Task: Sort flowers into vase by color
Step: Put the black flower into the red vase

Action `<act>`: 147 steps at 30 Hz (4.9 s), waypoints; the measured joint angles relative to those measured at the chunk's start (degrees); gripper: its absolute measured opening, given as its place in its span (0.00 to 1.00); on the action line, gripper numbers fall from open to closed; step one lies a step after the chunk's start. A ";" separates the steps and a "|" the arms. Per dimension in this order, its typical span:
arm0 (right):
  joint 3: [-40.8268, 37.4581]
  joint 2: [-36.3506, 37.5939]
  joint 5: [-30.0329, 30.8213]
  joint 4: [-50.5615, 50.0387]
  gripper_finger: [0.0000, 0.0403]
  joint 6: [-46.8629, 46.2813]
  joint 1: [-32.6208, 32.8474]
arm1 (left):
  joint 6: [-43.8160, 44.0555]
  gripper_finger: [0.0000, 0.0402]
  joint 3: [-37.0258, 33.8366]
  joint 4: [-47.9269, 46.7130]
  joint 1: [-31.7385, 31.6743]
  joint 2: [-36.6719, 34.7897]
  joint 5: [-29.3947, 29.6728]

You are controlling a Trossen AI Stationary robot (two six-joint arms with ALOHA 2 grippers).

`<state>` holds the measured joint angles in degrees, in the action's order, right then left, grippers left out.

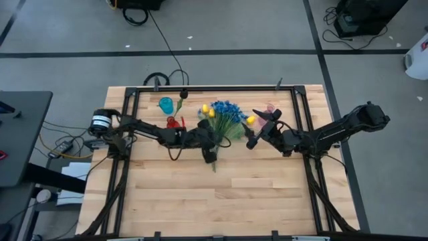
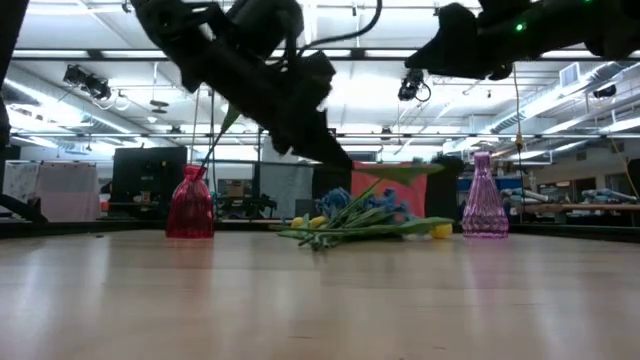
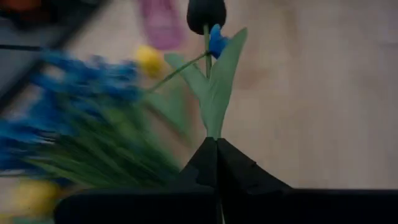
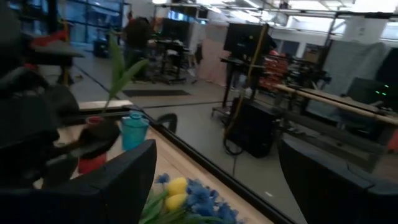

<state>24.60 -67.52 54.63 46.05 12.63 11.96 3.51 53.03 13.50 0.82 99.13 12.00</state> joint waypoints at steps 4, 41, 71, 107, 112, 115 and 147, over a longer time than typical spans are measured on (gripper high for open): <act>0.00 0.36 -0.58 1.93 0.86 0.65 0.79 | 1.22 0.01 -2.73 1.55 0.68 0.73 -8.66; 0.02 0.15 -3.42 2.35 0.86 -0.60 0.66 | -2.88 0.44 14.98 -24.84 4.98 11.24 -7.07; 0.02 0.23 2.38 13.87 0.86 9.98 9.35 | -10.04 0.01 16.89 -28.73 3.83 0.92 0.47; 0.02 0.14 -9.64 9.57 0.86 -0.81 4.03 | -13.54 0.01 -21.29 8.24 -20.84 -60.16 -9.32; 0.02 0.14 -12.63 8.71 0.86 -2.55 2.42 | -10.97 0.01 -25.73 14.44 -28.55 -58.52 -13.50; 0.02 0.14 -12.72 8.04 0.86 -2.63 2.14 | -8.77 0.01 -28.11 19.68 -33.69 -57.52 -16.84; 0.02 0.14 -12.32 8.19 0.86 -2.58 1.00 | 12.13 0.01 -49.61 61.39 -40.23 -51.70 -20.44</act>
<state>24.62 -67.38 42.30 54.24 10.05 12.96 15.63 3.42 74.89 -39.41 47.44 -8.44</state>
